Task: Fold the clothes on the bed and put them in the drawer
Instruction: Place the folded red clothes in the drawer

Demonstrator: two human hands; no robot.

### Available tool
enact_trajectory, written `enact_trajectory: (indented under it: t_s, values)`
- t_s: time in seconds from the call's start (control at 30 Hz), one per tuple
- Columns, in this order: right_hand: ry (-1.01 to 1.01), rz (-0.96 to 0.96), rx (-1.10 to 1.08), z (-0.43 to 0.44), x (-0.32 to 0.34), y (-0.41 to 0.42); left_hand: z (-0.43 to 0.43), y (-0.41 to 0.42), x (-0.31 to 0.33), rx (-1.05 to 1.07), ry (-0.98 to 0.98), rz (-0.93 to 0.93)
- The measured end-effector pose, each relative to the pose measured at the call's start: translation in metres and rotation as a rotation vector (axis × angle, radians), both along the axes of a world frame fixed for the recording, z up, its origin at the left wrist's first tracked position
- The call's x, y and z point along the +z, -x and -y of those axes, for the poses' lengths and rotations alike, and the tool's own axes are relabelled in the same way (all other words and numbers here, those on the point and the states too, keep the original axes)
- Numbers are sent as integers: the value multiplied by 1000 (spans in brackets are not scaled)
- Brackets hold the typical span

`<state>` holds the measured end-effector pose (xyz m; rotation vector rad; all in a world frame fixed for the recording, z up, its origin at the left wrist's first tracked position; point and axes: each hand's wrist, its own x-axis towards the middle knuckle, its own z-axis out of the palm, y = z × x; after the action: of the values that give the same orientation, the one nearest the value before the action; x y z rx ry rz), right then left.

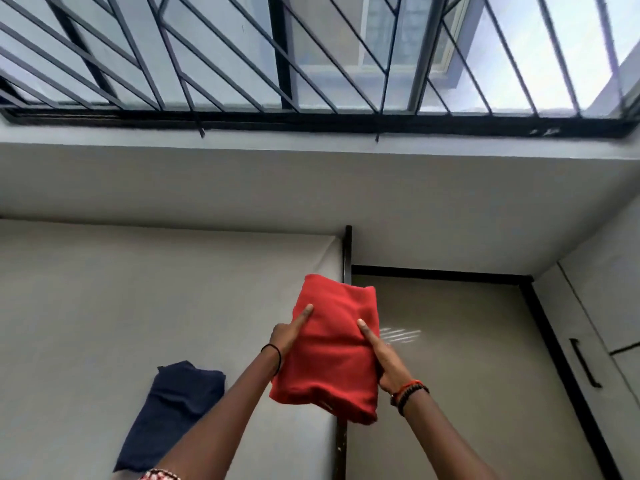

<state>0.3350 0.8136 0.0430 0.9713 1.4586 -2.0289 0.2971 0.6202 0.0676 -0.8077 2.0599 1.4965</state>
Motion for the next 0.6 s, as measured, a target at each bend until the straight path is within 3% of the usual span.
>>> enact_trajectory:
  t_s: [0.33,0.6]
  values:
    - [-51,-60,-158,-69,69,-56,-72,-33,77,-169,-56,-89]
    - [50,-111,-323,-91,97,-108,-114,-49,89,-328,-73,-119]
